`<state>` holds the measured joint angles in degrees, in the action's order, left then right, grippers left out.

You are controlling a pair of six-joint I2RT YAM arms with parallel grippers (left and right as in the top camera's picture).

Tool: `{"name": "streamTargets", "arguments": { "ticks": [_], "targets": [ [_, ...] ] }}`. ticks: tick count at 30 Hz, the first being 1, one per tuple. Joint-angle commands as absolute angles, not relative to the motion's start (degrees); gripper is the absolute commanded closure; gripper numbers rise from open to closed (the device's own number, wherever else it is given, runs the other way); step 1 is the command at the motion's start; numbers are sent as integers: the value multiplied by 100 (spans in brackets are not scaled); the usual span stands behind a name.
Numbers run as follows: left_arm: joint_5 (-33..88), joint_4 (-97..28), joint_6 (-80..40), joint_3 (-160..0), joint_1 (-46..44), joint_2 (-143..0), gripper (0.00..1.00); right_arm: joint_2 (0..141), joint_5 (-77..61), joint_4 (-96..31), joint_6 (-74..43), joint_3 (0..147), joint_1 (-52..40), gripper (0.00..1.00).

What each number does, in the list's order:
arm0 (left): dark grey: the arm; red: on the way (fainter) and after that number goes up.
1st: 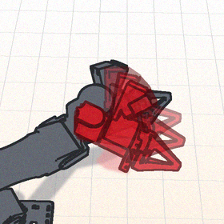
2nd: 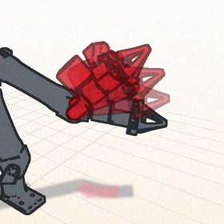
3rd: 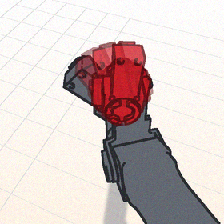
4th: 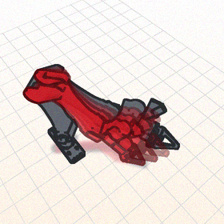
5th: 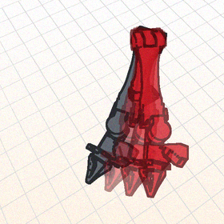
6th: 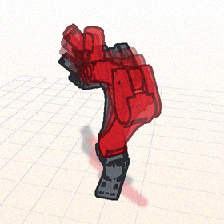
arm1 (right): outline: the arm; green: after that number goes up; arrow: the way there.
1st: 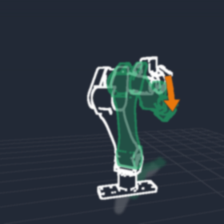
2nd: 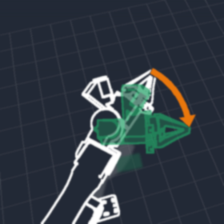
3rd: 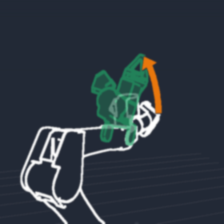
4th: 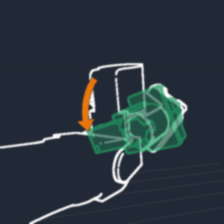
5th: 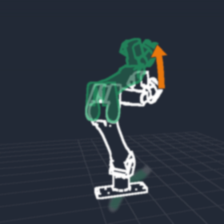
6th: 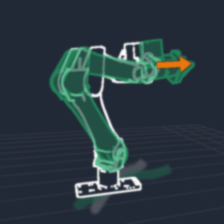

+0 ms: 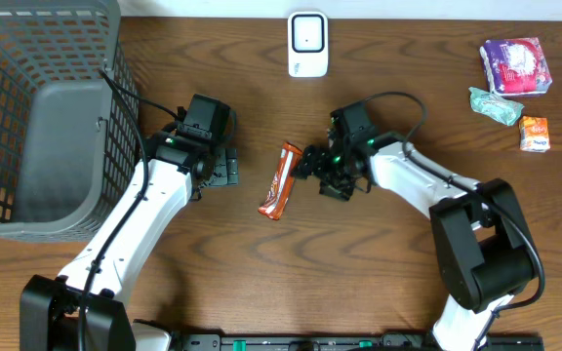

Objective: Scan the item barcode

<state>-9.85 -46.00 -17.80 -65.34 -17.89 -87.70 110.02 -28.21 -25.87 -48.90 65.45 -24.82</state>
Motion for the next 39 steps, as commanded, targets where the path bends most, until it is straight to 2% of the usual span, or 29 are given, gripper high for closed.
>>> {"name": "streamTargets", "arguments": {
  "ticks": [1,5,9,11,14,18,22,26,34,35,37,39],
  "targets": [
    [-1100,-4600,-1769,-6504,-1780,-8794,2,11039,-3020,-2130,-5590,6239,-2668,22],
    [-1100,-4600,-1769,-6504,-1780,-8794,2,11065,-3017,-1686,-5961,5988,-2790,23],
    [-1100,-4602,-1772,-6504,-1780,-8794,2,11076,-2954,-1487,-6082,5837,-2794,39],
    [-1100,-4600,-1772,-6504,-1780,-8794,2,11078,-2644,-1496,-6080,5793,-2829,42],
    [-1100,-4602,-1772,-6504,-1780,-8794,2,11093,-2220,-1490,-6075,5708,-2912,63],
    [-1100,-4602,-1772,-6504,-1780,-8794,2,11089,-1986,-1450,-5596,5717,-2930,99],
    [-1100,-4602,-1772,-6504,-1780,-8794,2,11072,-2003,-1492,-5065,5920,-2829,99],
    [-1100,-4602,-1772,-6504,-1780,-8794,2,10916,-1806,-2043,-4335,6414,-2768,99],
    [-1100,-4602,-1772,-6504,-1780,-8794,2,10746,858,-4333,-3778,7723,-2923,99],
    [-1100,-4600,-1772,-6504,-1780,-8794,2,10746,937,-4390,-3642,7765,-2950,96],
    [-1100,-4602,-1772,-6504,-1780,-8794,2,10746,746,-4324,-3227,7804,-3041,76],
    [-1100,-4602,-1772,-6504,-1780,-8794,2,10753,447,-4163,-2899,7800,-3122,60]
  ]
}}
